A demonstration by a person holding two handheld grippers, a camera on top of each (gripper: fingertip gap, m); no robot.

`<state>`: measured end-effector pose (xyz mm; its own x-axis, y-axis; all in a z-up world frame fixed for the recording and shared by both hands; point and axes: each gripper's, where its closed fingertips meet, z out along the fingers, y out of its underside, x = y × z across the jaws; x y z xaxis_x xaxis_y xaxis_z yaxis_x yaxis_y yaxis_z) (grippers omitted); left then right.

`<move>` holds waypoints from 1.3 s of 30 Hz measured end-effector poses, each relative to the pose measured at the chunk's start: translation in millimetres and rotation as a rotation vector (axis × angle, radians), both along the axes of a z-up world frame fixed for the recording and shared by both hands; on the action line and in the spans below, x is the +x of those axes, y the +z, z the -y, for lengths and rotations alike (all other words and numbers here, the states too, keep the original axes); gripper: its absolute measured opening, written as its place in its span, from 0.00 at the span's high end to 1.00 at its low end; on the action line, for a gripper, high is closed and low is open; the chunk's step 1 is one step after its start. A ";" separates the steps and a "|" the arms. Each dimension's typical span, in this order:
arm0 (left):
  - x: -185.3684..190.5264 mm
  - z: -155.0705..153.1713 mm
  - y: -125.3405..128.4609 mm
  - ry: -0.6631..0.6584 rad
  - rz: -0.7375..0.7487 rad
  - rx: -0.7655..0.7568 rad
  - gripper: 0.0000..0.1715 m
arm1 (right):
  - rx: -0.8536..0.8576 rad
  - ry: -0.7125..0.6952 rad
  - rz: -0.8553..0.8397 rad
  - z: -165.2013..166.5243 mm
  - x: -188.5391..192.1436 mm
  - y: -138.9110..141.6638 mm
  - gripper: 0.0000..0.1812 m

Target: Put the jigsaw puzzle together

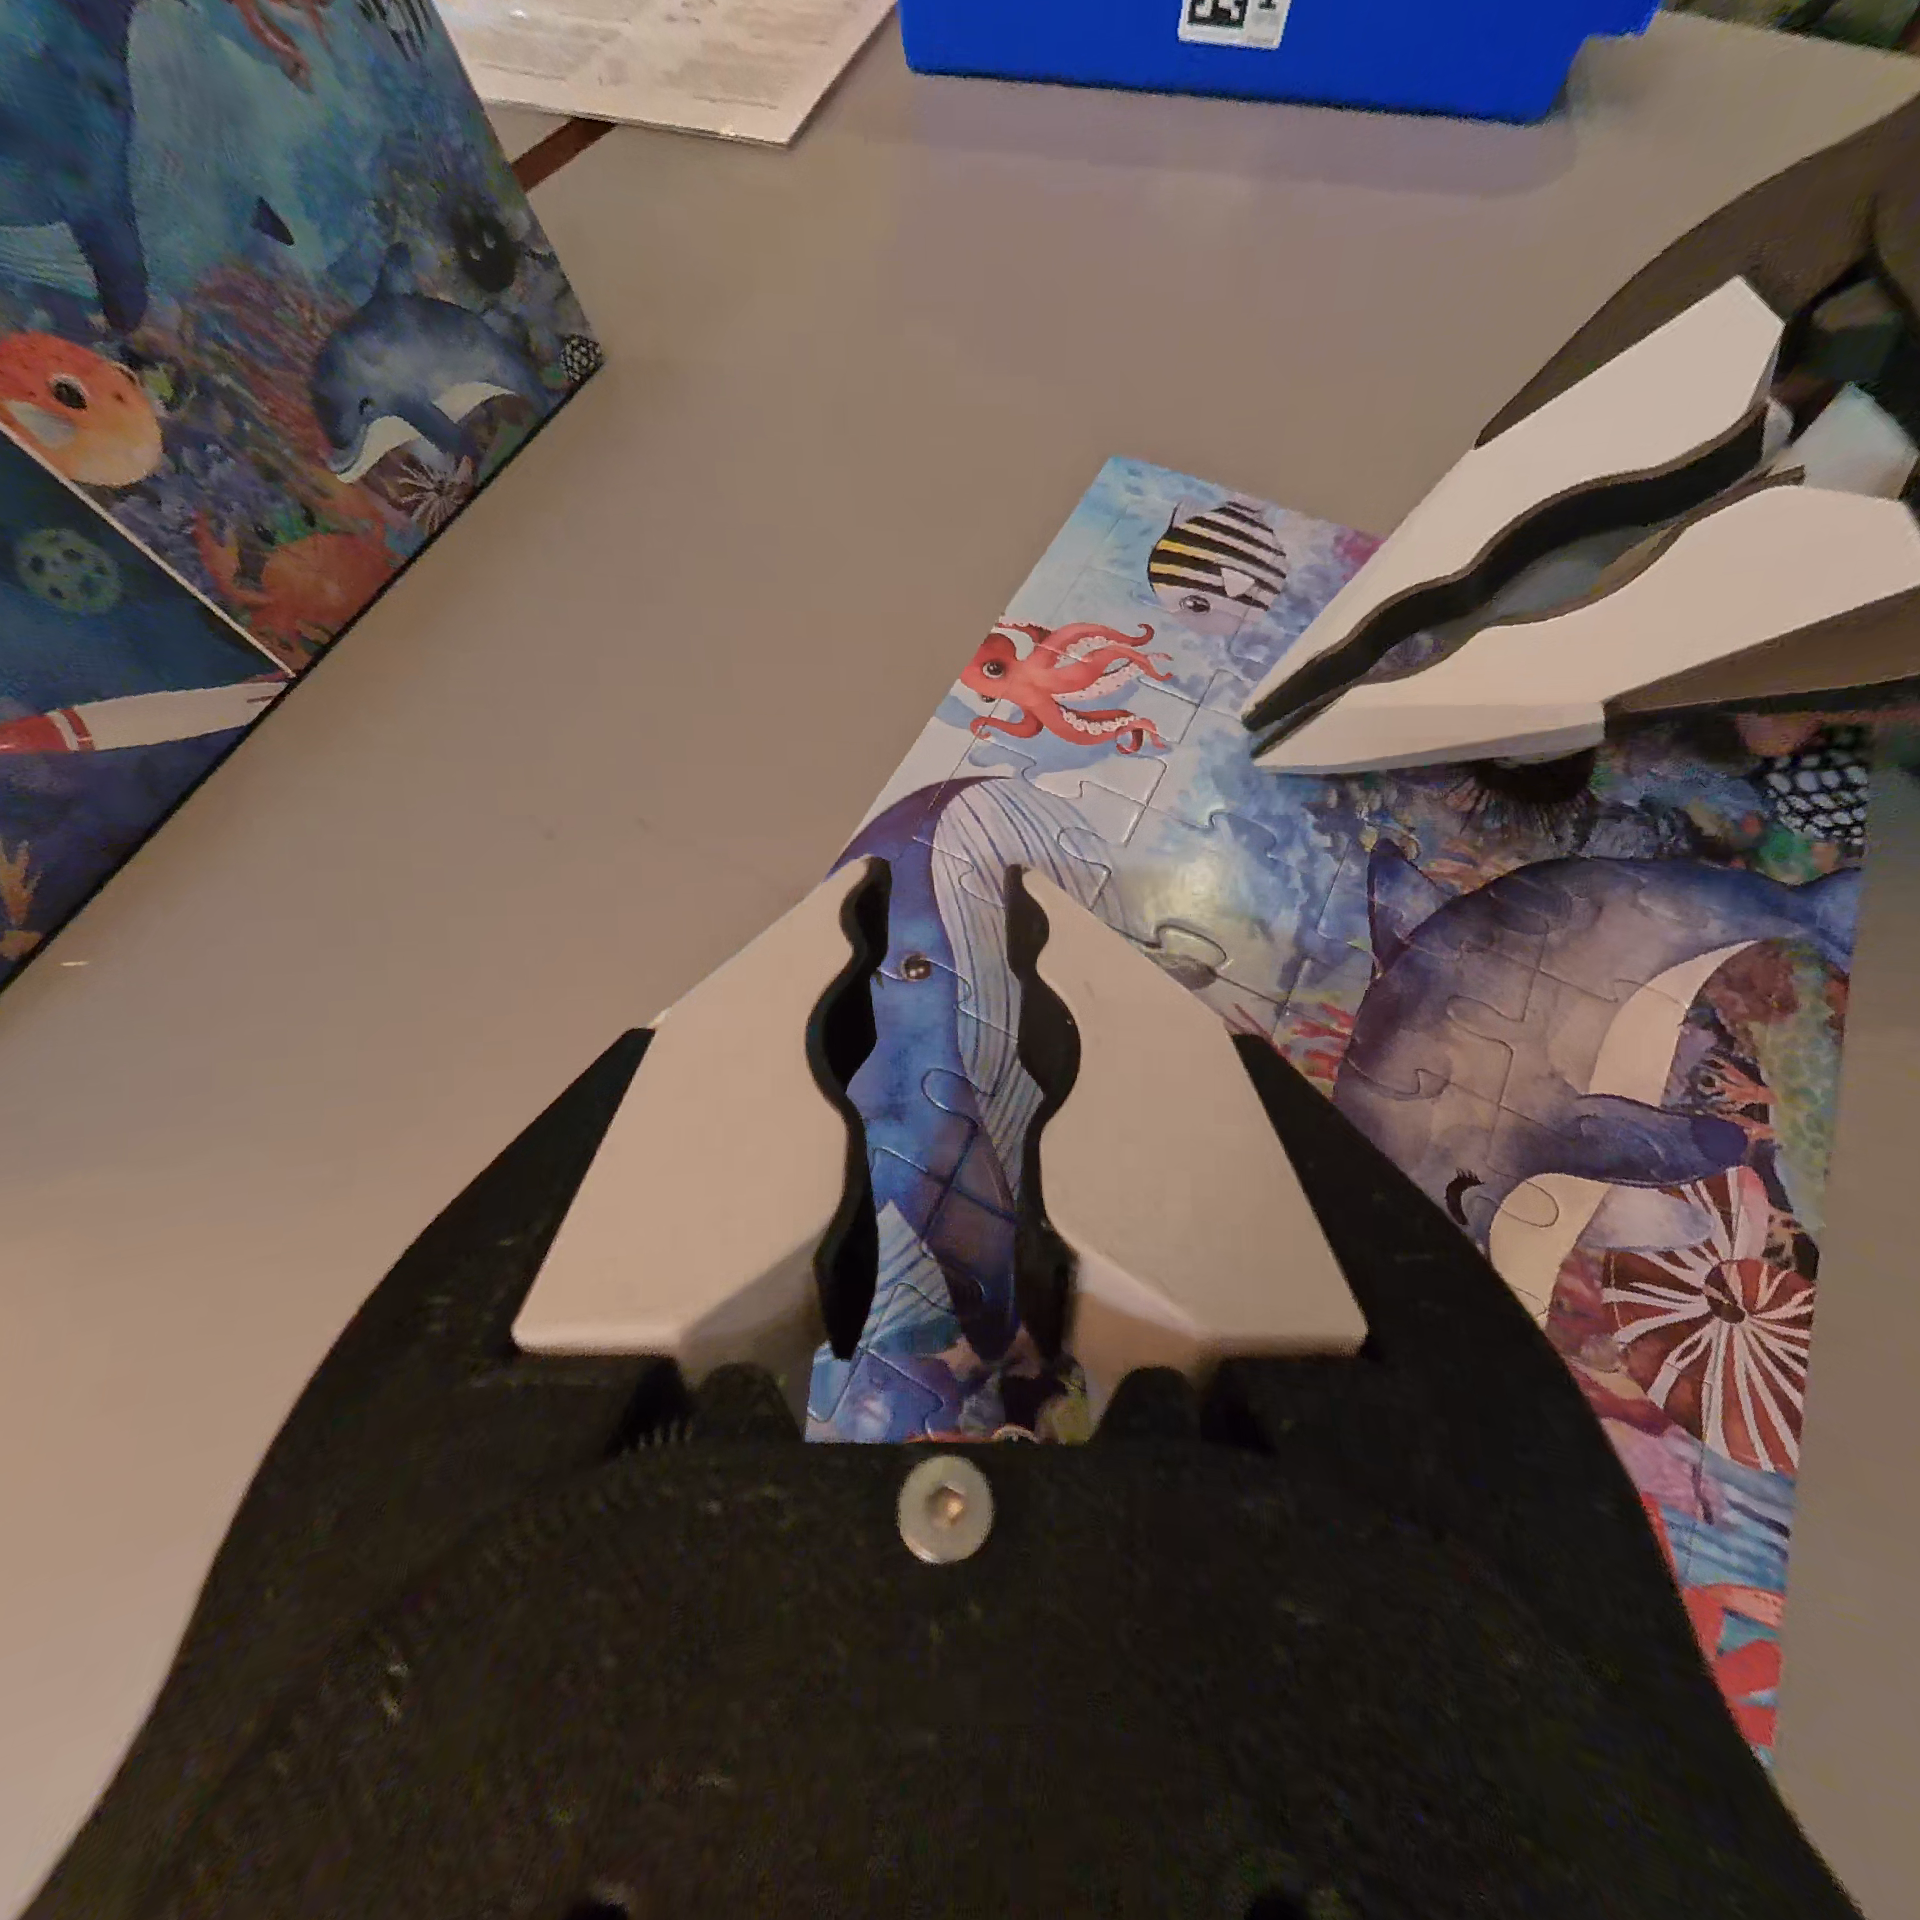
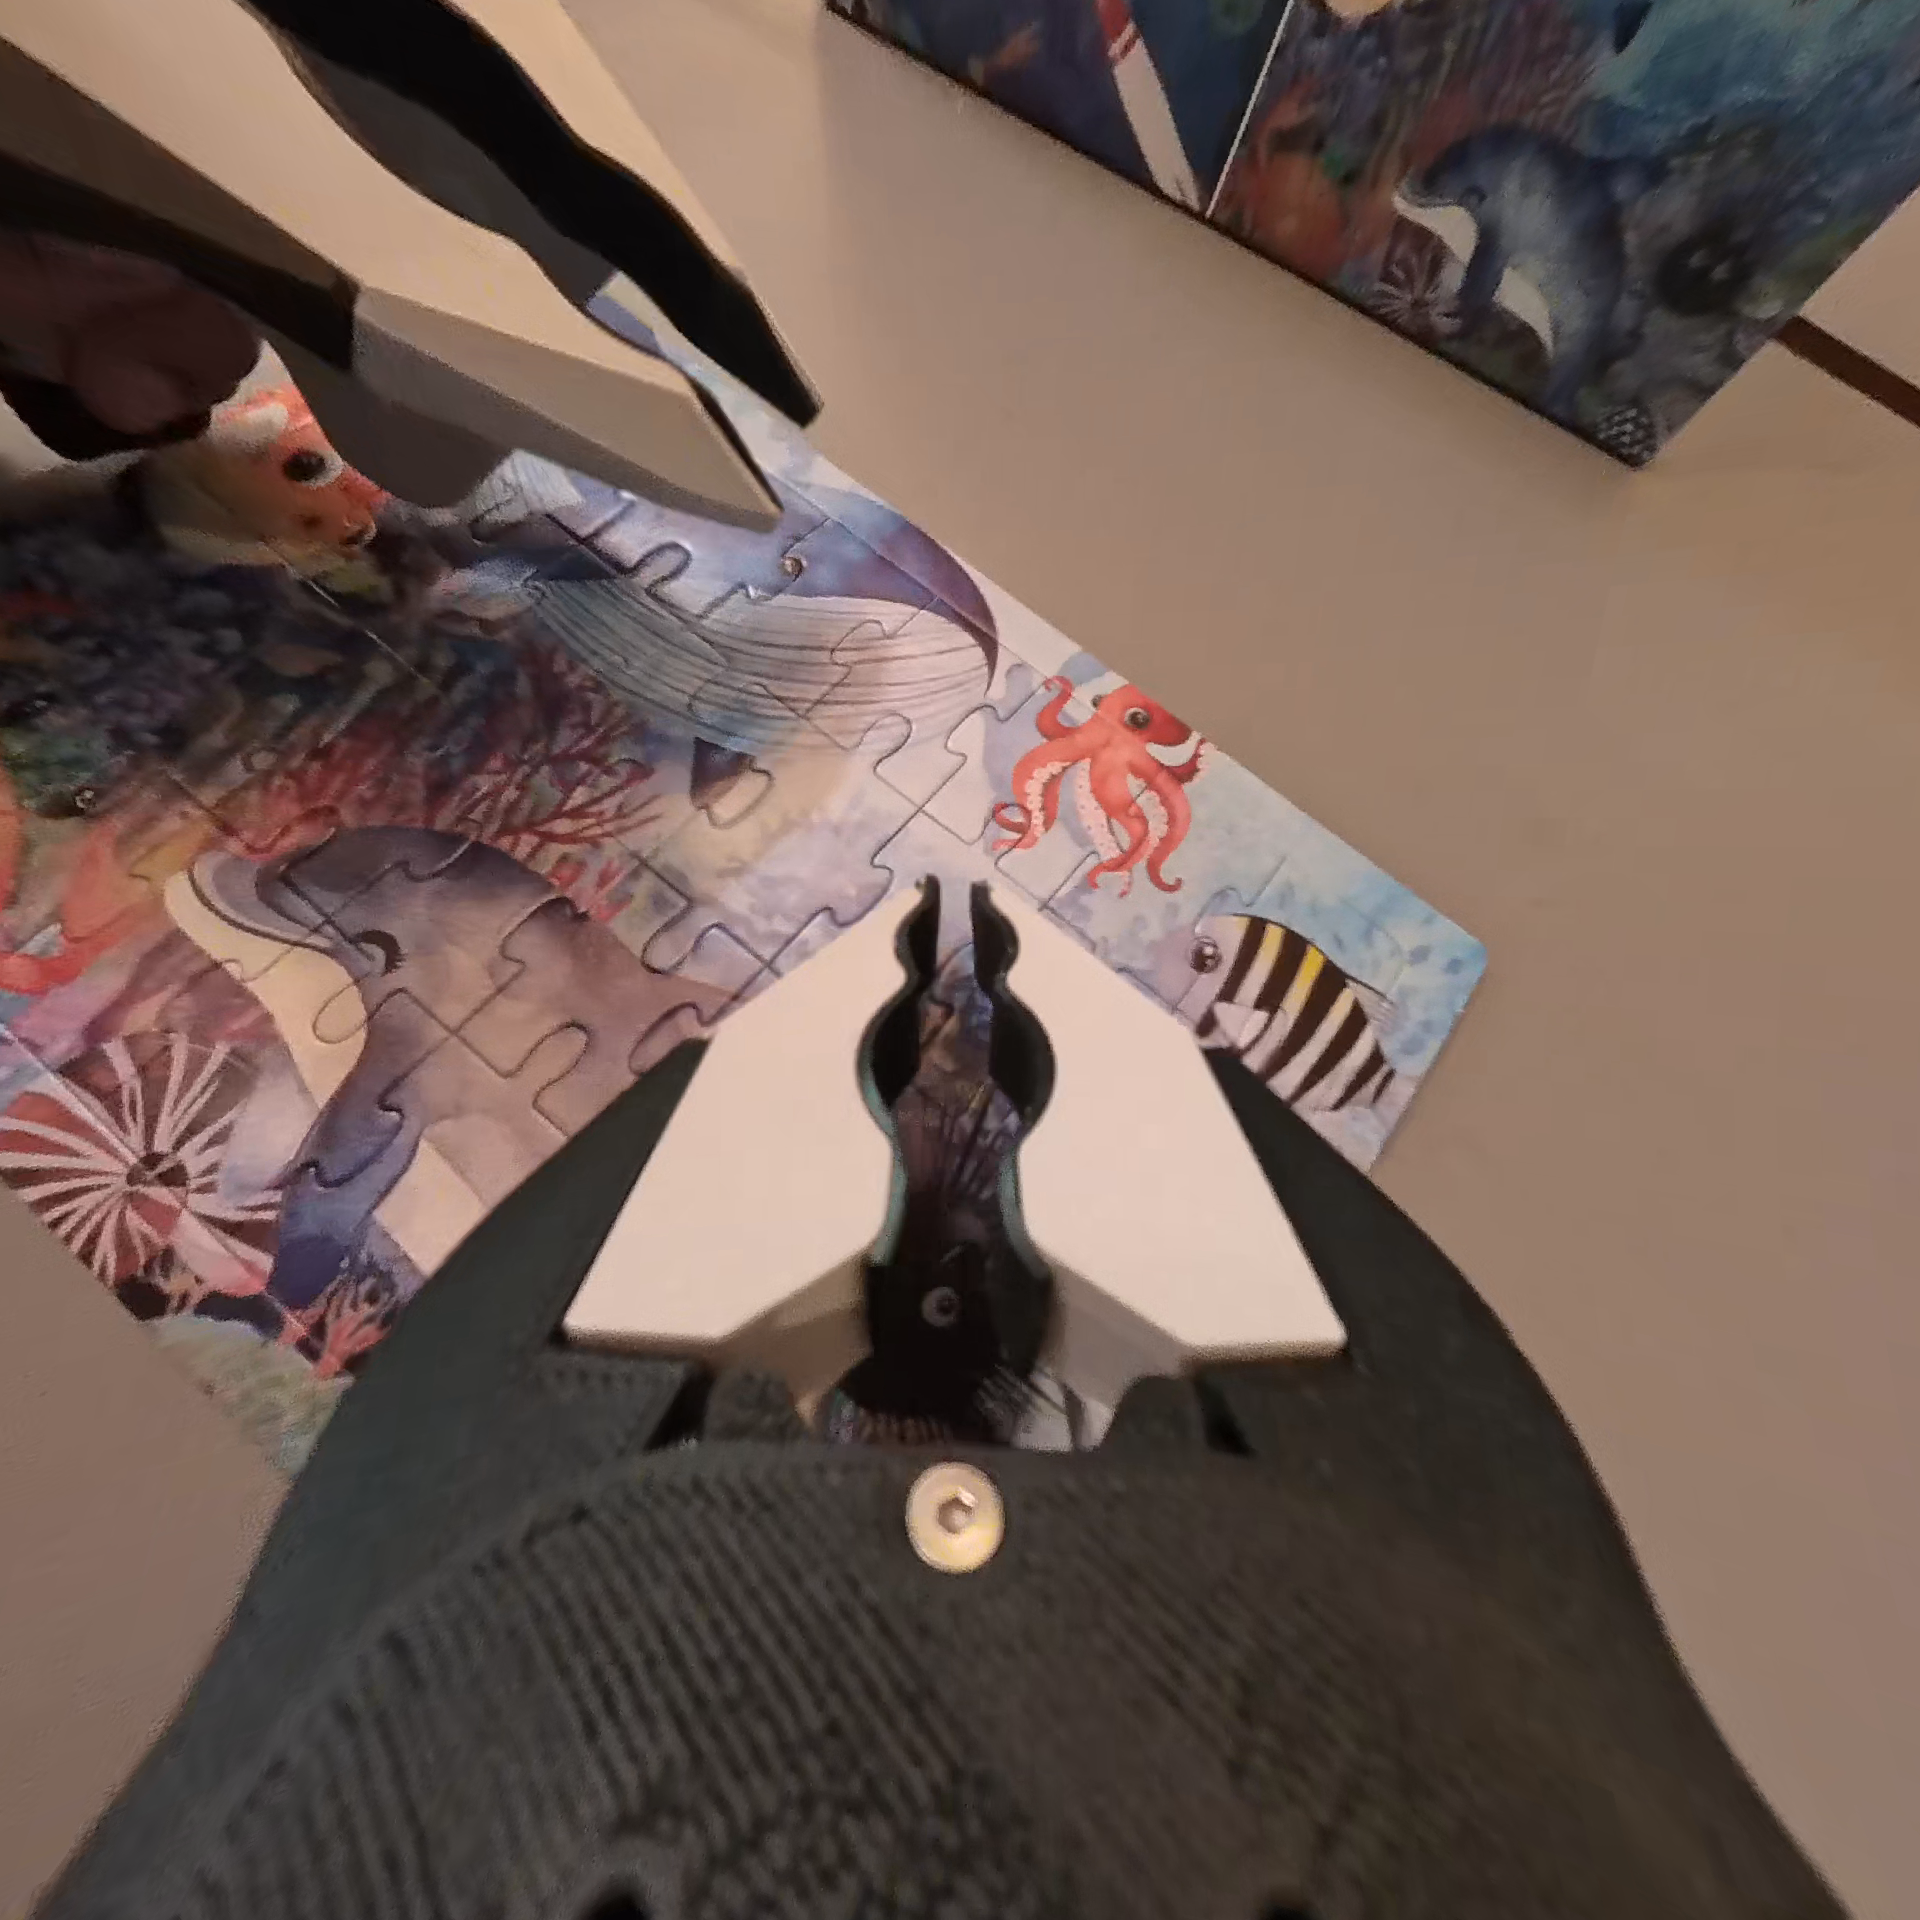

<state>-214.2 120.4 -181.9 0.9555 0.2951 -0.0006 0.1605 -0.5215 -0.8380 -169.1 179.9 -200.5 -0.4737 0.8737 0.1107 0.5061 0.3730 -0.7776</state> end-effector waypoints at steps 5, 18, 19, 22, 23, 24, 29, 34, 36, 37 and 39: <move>0.0 0.0 -0.5 -0.002 0.020 0.011 0.88 | -0.045 0.044 0.030 11.2 2.5 -2.9 0.98; 1.3 -0.5 -2.5 -0.011 0.014 0.003 0.88 | -0.055 0.086 -0.022 17.8 4.0 7.4 1.00; 1.5 -0.6 -2.9 -0.013 0.016 0.002 0.88 | -0.043 0.090 0.028 17.3 5.8 -2.4 1.00; 2.4 -0.9 -3.3 -0.018 0.012 -0.003 0.88 | -0.046 0.097 0.022 19.6 6.1 0.5 1.00; 3.5 -1.4 -3.0 -0.024 0.011 -0.002 0.88 | -0.045 0.093 -0.016 19.2 4.9 6.9 1.00; 5.9 -2.2 -3.1 -0.039 0.014 -0.002 0.89 | -0.037 0.090 -0.032 18.3 4.4 9.1 1.00; 30.4 -7.4 -14.2 -0.159 0.050 -0.069 1.00 | -0.062 0.097 0.101 19.8 7.2 -11.6 1.00; 63.4 -16.0 -32.7 -0.281 0.072 -0.190 1.00 | -0.073 0.097 0.109 19.7 7.3 -11.5 1.00; 106.6 -18.5 -30.7 -0.476 0.188 -0.183 1.00 | -0.066 0.097 0.104 19.7 7.3 -11.4 1.00; 130.4 -15.6 -31.3 -0.587 0.266 -0.198 1.00 | -0.065 0.096 0.103 19.7 7.3 -11.3 1.00; 131.0 -20.5 -31.5 -0.564 0.257 -0.200 1.00 | -0.066 0.096 0.104 19.5 7.5 -11.1 1.00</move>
